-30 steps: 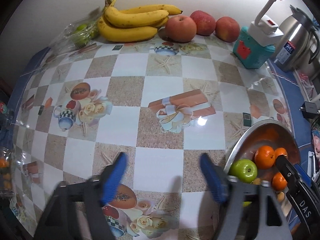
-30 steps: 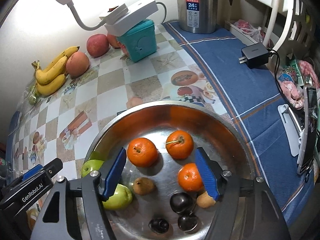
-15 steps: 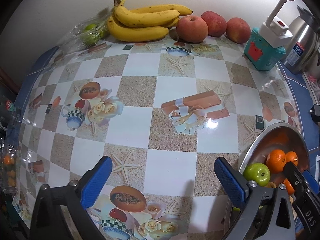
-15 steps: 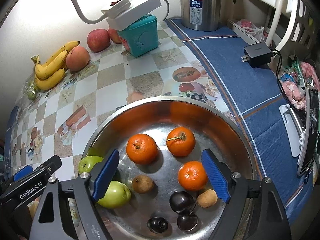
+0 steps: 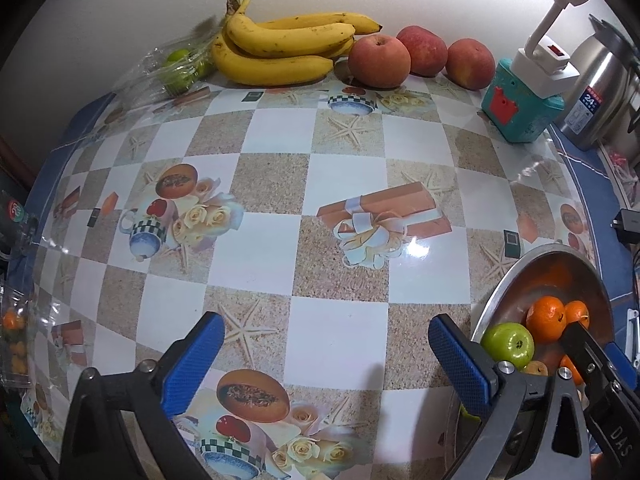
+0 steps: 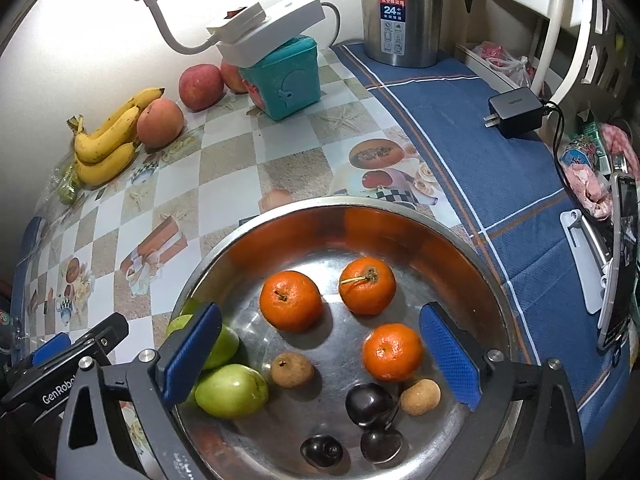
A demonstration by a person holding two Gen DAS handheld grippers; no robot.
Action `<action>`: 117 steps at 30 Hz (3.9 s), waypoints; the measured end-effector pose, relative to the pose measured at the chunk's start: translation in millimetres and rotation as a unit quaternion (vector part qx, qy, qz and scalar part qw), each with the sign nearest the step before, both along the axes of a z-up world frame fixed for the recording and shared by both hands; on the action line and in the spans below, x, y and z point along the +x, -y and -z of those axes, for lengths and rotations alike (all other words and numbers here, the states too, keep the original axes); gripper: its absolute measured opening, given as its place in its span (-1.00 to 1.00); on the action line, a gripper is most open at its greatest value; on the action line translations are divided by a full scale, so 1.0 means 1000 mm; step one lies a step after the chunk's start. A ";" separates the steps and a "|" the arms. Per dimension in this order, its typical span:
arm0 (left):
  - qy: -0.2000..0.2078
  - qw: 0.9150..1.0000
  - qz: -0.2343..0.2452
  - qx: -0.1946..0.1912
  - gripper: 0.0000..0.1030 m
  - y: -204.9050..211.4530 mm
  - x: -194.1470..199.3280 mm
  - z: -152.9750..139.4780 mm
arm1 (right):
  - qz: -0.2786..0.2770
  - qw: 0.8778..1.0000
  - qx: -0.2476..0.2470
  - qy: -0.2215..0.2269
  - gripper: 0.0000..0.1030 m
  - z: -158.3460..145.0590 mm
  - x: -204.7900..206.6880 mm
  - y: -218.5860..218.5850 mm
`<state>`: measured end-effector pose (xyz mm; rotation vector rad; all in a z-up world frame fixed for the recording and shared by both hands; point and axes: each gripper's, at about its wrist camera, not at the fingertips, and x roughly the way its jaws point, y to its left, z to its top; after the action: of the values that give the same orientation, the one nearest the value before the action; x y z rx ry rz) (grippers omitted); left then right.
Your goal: Organize fruits
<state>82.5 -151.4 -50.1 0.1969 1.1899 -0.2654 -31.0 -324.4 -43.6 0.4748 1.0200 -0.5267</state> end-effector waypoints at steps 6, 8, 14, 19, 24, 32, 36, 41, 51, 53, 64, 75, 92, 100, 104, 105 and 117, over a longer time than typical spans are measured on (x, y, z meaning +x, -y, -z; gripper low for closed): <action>-0.003 1.000 0.014 0.021 1.00 -0.004 -0.007 0.001 | -0.013 1.000 -0.002 -0.011 0.92 0.000 -0.001 -0.011; -0.001 1.000 0.014 0.022 1.00 -0.007 -0.010 -0.001 | -0.014 1.000 0.001 -0.013 0.92 -0.001 -0.003 -0.015; 0.025 0.999 0.003 0.042 1.00 -0.022 -0.020 -0.012 | -0.017 1.000 0.008 -0.007 0.92 -0.007 -0.008 -0.027; 0.015 0.999 -0.008 0.046 1.00 -0.040 -0.026 -0.014 | -0.024 1.000 0.004 -0.008 0.92 -0.011 -0.016 -0.042; 0.016 0.999 -0.013 0.050 1.00 -0.057 -0.041 -0.019 | -0.018 1.000 0.000 -0.014 0.92 -0.012 -0.029 -0.053; 0.016 0.999 0.000 0.046 1.00 -0.076 -0.066 -0.026 | -0.011 0.999 0.019 -0.029 0.92 -0.005 -0.050 -0.067; 0.018 0.999 0.001 0.043 1.00 -0.087 -0.078 -0.027 | -0.009 0.999 0.026 -0.025 0.92 -0.006 -0.059 -0.071; 0.025 0.999 -0.001 0.037 1.00 -0.097 -0.088 -0.030 | -0.015 0.999 0.026 -0.022 0.92 -0.009 -0.067 -0.079; 0.036 0.999 -0.005 0.019 1.00 -0.108 -0.101 -0.039 | -0.017 1.000 0.015 -0.005 0.92 -0.020 -0.083 -0.091; 0.038 0.999 -0.006 0.015 1.00 -0.109 -0.103 -0.041 | -0.015 1.000 0.014 0.001 0.92 -0.023 -0.087 -0.091; 0.055 0.998 -0.013 -0.001 1.00 -0.117 -0.108 -0.052 | -0.010 1.000 -0.002 0.018 0.92 -0.036 -0.096 -0.096; 0.058 0.998 -0.014 -0.003 1.00 -0.119 -0.107 -0.053 | -0.022 1.000 -0.013 0.006 0.92 -0.035 -0.092 -0.102; 0.057 0.998 -0.018 0.003 1.00 -0.118 -0.106 -0.051 | -0.026 1.000 -0.010 0.000 0.92 -0.033 -0.090 -0.103; 0.057 0.998 -0.018 0.004 1.00 -0.119 -0.106 -0.051 | -0.029 1.000 -0.011 -0.003 0.92 -0.032 -0.088 -0.104; 0.057 0.998 -0.018 0.004 1.00 -0.119 -0.106 -0.051 | -0.029 1.000 -0.011 -0.003 0.92 -0.032 -0.088 -0.104; 0.057 0.998 -0.018 0.004 1.00 -0.119 -0.106 -0.051 | -0.029 1.000 -0.011 -0.003 0.92 -0.032 -0.088 -0.104; 0.057 0.998 -0.018 0.004 1.00 -0.120 -0.106 -0.051 | -0.029 1.000 -0.011 -0.004 0.92 -0.032 -0.088 -0.104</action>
<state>-23.4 -31.7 0.7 0.1948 1.0806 -0.2150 -119.1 -220.1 -11.8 0.4236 1.0312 -0.4880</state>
